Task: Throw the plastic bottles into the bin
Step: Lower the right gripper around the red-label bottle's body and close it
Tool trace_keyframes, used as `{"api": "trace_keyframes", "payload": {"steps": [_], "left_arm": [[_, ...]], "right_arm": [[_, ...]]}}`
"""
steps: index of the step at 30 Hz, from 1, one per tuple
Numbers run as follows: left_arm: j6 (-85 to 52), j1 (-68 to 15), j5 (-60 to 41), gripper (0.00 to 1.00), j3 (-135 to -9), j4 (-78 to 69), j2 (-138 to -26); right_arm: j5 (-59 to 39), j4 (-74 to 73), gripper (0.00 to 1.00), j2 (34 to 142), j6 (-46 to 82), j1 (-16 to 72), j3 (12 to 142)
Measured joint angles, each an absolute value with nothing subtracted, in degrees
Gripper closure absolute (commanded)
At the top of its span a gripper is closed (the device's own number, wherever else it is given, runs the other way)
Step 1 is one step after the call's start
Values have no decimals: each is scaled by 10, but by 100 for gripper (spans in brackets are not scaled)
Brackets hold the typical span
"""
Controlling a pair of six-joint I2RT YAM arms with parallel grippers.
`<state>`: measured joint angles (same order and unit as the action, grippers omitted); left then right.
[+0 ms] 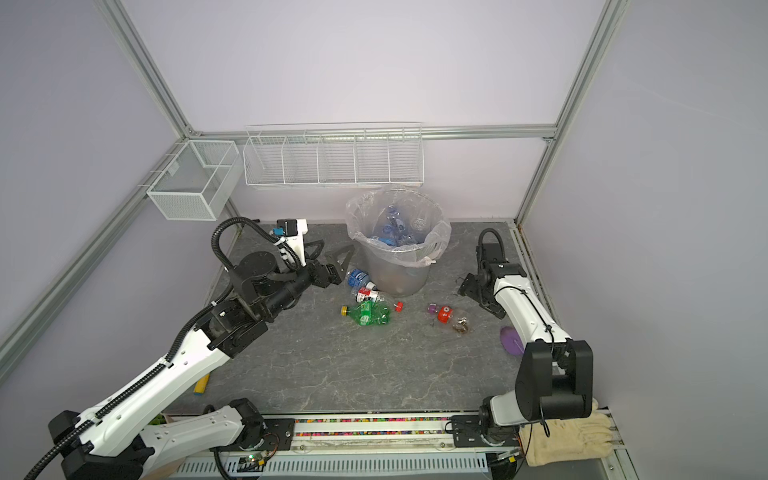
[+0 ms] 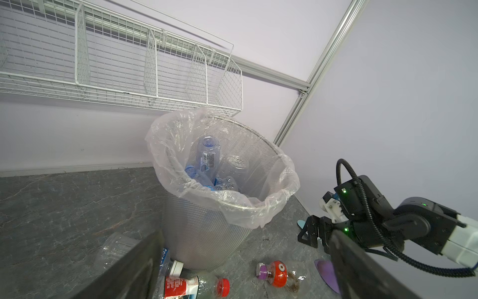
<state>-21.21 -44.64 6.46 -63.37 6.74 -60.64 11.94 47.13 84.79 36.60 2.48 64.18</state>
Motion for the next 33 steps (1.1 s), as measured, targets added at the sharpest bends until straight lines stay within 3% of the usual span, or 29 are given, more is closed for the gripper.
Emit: {"api": "trace_keyframes", "payload": {"steps": [11,24,33], "left_arm": [[-215,-446,67,1,-623,76,-600],[-219,-446,69,1,-618,76,-599],[-221,-446,73,1,-617,76,-595]], "right_arm": [[136,469,5,883,364,20,573],[96,458,7,829,385,116,494],[77,463,7,771,397,133,487]]}}
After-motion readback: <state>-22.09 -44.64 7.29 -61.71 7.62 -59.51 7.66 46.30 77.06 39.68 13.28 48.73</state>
